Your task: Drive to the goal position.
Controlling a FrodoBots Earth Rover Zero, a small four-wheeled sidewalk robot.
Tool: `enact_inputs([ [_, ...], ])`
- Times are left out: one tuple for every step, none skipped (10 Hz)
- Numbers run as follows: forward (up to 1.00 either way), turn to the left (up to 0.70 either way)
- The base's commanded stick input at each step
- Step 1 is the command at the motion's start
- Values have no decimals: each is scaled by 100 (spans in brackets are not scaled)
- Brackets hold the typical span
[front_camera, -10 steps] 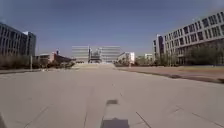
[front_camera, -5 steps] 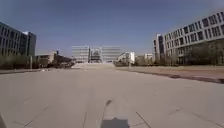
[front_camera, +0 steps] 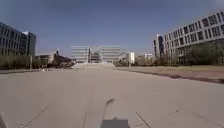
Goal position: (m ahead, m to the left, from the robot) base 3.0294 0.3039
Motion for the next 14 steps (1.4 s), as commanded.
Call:
enact_inputs([
  [7,0],
  [6,0],
  [6,0],
  [6,0],
  [6,0],
  [7,0],
  [7,0],
  [7,0],
  [7,0],
  [7,0],
  [17,0],
  [32,0],
  [51,0],
  [70,0],
])
